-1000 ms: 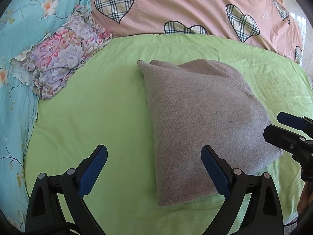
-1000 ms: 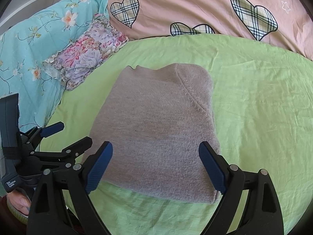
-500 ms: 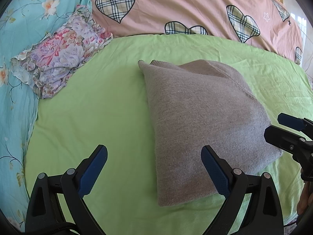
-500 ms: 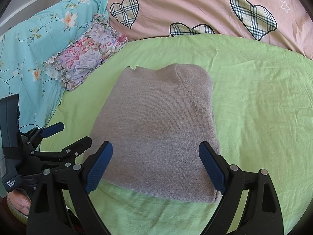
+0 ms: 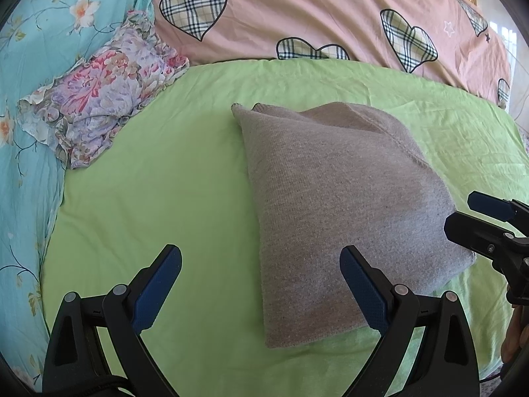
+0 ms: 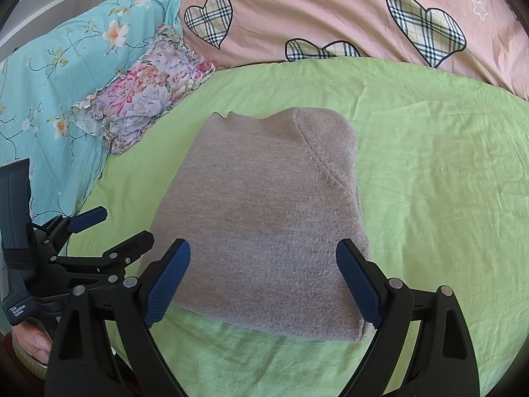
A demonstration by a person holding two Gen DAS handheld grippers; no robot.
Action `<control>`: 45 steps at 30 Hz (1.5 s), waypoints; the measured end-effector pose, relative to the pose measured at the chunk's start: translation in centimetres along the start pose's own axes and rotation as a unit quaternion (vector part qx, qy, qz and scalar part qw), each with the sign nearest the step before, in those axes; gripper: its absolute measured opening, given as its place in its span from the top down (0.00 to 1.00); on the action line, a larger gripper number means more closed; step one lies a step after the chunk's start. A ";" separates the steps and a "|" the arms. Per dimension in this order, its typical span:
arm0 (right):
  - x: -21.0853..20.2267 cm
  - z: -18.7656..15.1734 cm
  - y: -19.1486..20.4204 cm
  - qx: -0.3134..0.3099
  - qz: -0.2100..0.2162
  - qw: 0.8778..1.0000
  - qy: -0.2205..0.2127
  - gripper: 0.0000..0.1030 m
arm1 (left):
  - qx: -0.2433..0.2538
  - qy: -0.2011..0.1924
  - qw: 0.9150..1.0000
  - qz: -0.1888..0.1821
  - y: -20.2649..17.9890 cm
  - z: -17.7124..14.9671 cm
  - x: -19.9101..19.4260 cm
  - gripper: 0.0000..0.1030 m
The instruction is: Fold small clothes
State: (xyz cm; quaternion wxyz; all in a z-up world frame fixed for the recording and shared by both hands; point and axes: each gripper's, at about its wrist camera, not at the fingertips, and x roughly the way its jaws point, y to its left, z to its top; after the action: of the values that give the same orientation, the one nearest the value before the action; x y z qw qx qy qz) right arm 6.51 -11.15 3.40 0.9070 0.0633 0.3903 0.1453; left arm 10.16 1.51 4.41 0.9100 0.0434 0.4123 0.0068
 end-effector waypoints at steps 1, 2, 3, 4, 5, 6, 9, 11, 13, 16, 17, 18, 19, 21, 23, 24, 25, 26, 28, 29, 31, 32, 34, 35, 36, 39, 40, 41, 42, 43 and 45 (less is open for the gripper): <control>0.0 -0.1 -0.1 -0.001 -0.001 1.000 0.000 0.13 | 0.000 0.000 1.000 0.000 0.0 0.0 0.0 0.06; 0.0 -0.1 -0.2 -0.001 -0.001 1.000 0.000 0.13 | 0.000 0.000 1.000 0.000 0.0 0.0 0.0 0.06; 0.0 -0.1 -0.2 -0.001 0.000 1.000 0.000 0.12 | 0.000 0.000 1.000 0.000 0.1 0.0 0.0 0.06; 0.0 0.0 -0.2 -0.001 0.000 1.000 0.001 0.12 | 0.000 -0.001 1.000 -0.001 0.0 0.0 -0.1 0.06; 0.0 0.0 -0.1 -0.001 0.000 1.000 0.001 0.12 | 0.000 -0.001 1.000 -0.001 0.0 0.1 -0.1 0.06; 0.0 0.0 -0.2 -0.001 0.000 1.000 0.000 0.12 | 0.000 -0.001 1.000 -0.001 0.0 0.1 -0.1 0.06; 0.1 -0.1 -0.3 -0.001 0.000 1.000 0.001 0.12 | 0.000 -0.002 1.000 -0.001 0.0 0.2 -0.3 0.06; 0.0 0.0 -0.2 -0.001 -0.001 1.000 0.001 0.12 | 0.000 -0.002 1.000 -0.002 -0.1 0.3 -0.3 0.06; 0.0 0.0 -0.1 0.000 0.000 1.000 0.000 0.12 | 0.000 -0.002 1.000 -0.001 -0.1 0.3 -0.4 0.06; 0.1 0.0 -0.2 0.000 -0.001 1.000 0.000 0.12 | 0.000 -0.002 1.000 -0.001 -0.2 0.3 -0.4 0.06; 0.0 0.0 -0.2 0.000 0.000 1.000 0.000 0.12 | 0.000 -0.003 1.000 0.000 -0.2 0.4 -0.5 0.06; 0.0 0.0 -0.1 -0.001 0.000 1.000 0.000 0.12 | 0.000 -0.003 1.000 -0.001 -0.3 0.4 -0.5 0.06; 0.0 0.0 -0.2 0.000 0.000 1.000 0.000 0.12 | 0.000 -0.003 1.000 -0.001 -0.3 0.4 -0.5 0.06; 0.0 0.0 -0.2 0.000 0.000 1.000 0.000 0.12 | 0.000 -0.003 1.000 0.000 -0.3 0.4 -0.5 0.06; 0.0 0.0 -0.2 0.000 0.000 1.000 0.000 0.12 | 0.001 -0.003 1.000 -0.001 -0.4 0.4 -0.5 0.06; 0.0 0.0 -0.2 0.000 0.000 1.000 0.000 0.12 | 0.001 -0.003 1.000 -0.001 -0.5 0.4 -0.6 0.06; 0.1 0.0 -0.2 0.000 0.000 1.000 0.000 0.12 | 0.001 -0.004 1.000 -0.001 -0.6 0.4 -0.6 0.06; 0.1 0.1 -0.2 0.001 0.000 1.000 0.000 0.12 | 0.001 -0.004 1.000 -0.001 -0.7 0.5 -0.6 0.06; 0.0 0.2 -0.2 0.003 -0.001 1.000 0.000 0.12 | 0.002 -0.005 1.000 -0.002 -0.8 0.6 -0.6 0.06; 0.0 0.3 -0.2 0.004 -0.001 1.000 -0.001 0.12 | 0.002 -0.005 1.000 -0.002 -0.9 0.5 -0.7 0.06; 0.0 0.4 -0.4 0.004 -0.001 1.000 -0.001 0.12 | 0.002 -0.006 1.000 -0.002 -1.0 0.5 -0.7 0.06; 0.0 0.5 -0.4 0.003 -0.002 1.000 -0.002 0.12 | 0.002 -0.005 1.000 -0.001 -1.0 0.5 -0.6 0.06; 0.0 0.7 -0.7 0.002 -0.003 1.000 -0.003 0.12 | 0.000 -0.005 1.000 -0.002 -1.0 0.4 -0.6 0.06; 0.1 0.7 -0.8 0.003 -0.003 1.000 -0.004 0.12 | -0.002 -0.004 1.000 -0.005 -0.9 0.5 -0.5 0.06; 0.2 0.8 -0.9 0.003 -0.003 1.000 -0.005 0.12 | -0.004 -0.002 1.000 -0.008 -0.8 0.5 -0.3 0.06; 0.2 1.1 -1.2 0.005 -0.003 1.000 -0.007 0.12 | -0.006 -0.001 1.000 -0.006 -0.6 0.7 -0.1 0.06; 0.2 1.2 -1.2 0.006 -0.003 1.000 -0.007 0.12 | -0.006 -0.002 1.000 -0.004 -0.6 0.8 -0.1 0.06; 0.2 1.2 -1.3 0.006 -0.004 1.000 -0.008 0.12 | -0.006 -0.003 1.000 -0.004 -0.5 0.9 -0.1 0.06; 0.2 1.2 -1.3 0.006 -0.004 1.000 -0.008 0.12 | -0.007 -0.003 1.000 -0.004 -0.5 1.0 0.0 0.06; 0.2 1.2 -1.4 0.007 -0.004 1.000 -0.009 0.12 | -0.007 -0.003 1.000 -0.004 -0.5 1.0 0.0 0.06; 0.2 1.2 -1.4 0.009 -0.005 1.000 -0.009 0.12 | -0.007 -0.005 1.000 -0.002 -0.5 1.2 -0.1 0.06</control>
State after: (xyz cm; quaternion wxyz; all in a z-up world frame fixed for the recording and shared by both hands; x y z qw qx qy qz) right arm 7.85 -12.44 3.76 0.9105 0.0706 0.3838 0.1368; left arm 10.97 0.97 5.21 0.9125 0.0364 0.4075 0.0078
